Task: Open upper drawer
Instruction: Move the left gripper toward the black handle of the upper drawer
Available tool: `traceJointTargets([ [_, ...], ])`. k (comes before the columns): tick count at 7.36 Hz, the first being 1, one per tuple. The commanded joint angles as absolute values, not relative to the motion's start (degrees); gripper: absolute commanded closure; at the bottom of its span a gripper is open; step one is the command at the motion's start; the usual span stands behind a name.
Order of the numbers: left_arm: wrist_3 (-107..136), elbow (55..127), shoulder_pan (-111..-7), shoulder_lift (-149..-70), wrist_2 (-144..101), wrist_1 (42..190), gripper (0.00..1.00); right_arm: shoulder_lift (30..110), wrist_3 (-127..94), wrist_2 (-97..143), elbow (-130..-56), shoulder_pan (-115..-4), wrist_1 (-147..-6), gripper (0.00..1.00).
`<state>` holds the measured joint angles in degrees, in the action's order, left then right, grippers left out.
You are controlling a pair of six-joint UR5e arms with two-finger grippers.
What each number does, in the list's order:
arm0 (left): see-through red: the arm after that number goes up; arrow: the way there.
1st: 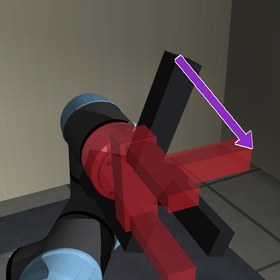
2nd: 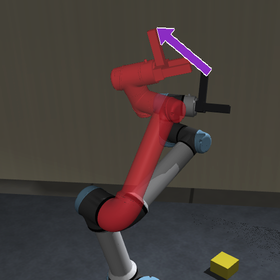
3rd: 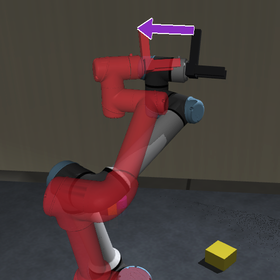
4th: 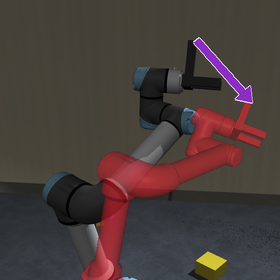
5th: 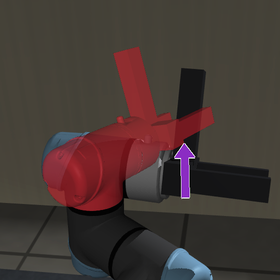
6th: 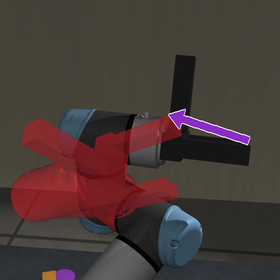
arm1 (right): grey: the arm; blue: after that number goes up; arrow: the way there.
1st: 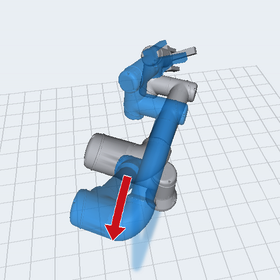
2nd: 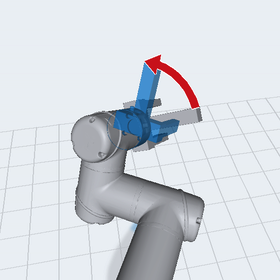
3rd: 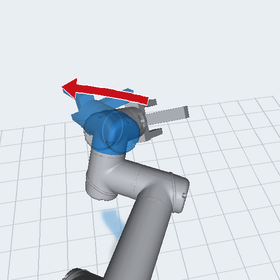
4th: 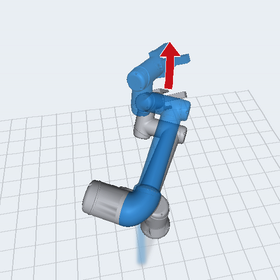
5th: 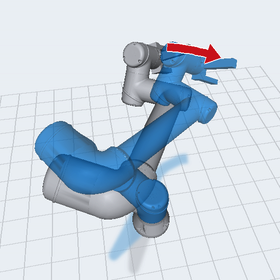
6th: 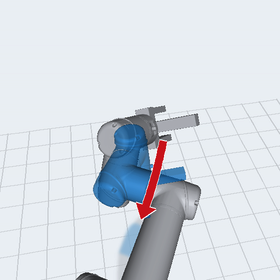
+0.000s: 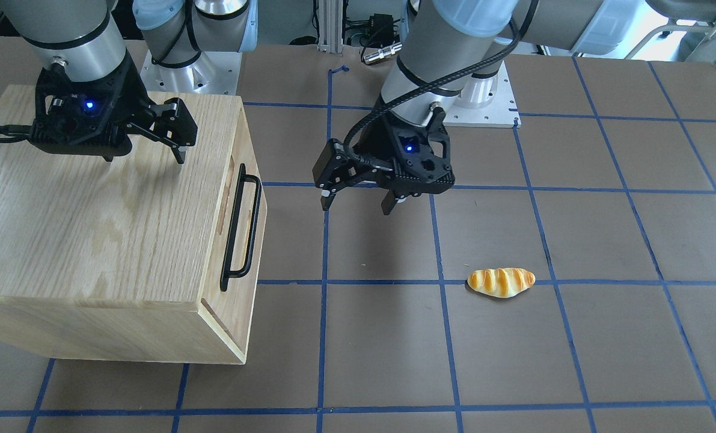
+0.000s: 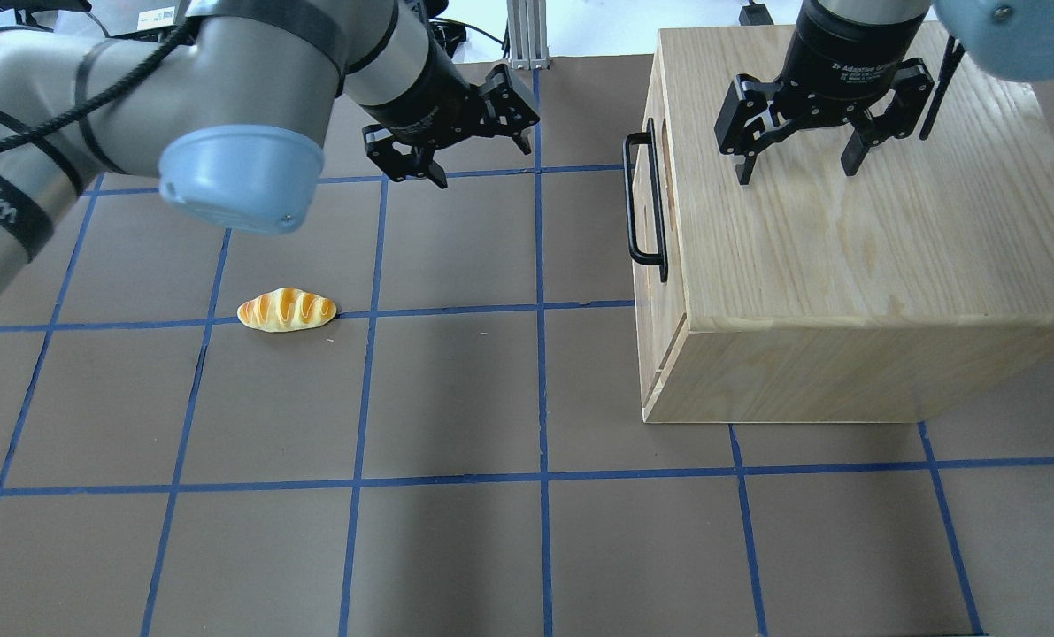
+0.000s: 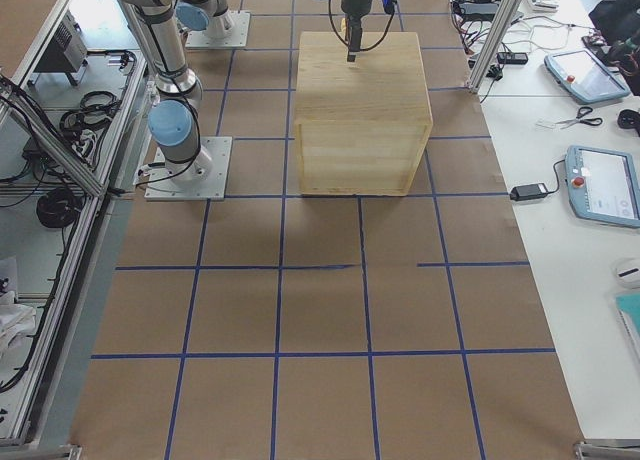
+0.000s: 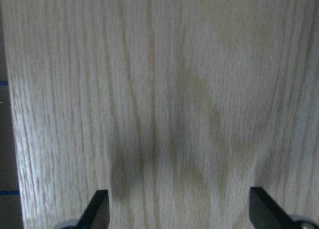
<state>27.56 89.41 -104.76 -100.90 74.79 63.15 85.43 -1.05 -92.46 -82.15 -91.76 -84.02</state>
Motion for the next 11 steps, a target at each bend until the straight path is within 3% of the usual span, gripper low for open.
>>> traceJointTargets([
  [1,32.9,89.3,-109.0,-103.7,73.2,58.0,0.0,85.4,-1.1,-92.5,-82.1,-91.8,-84.0,0.0],
  [11,30.3,89.4,-112.9,-108.5,72.9,55.2,0.0,85.4,-1.1,-92.5,-82.2,-91.8,-84.0,0.0],
])
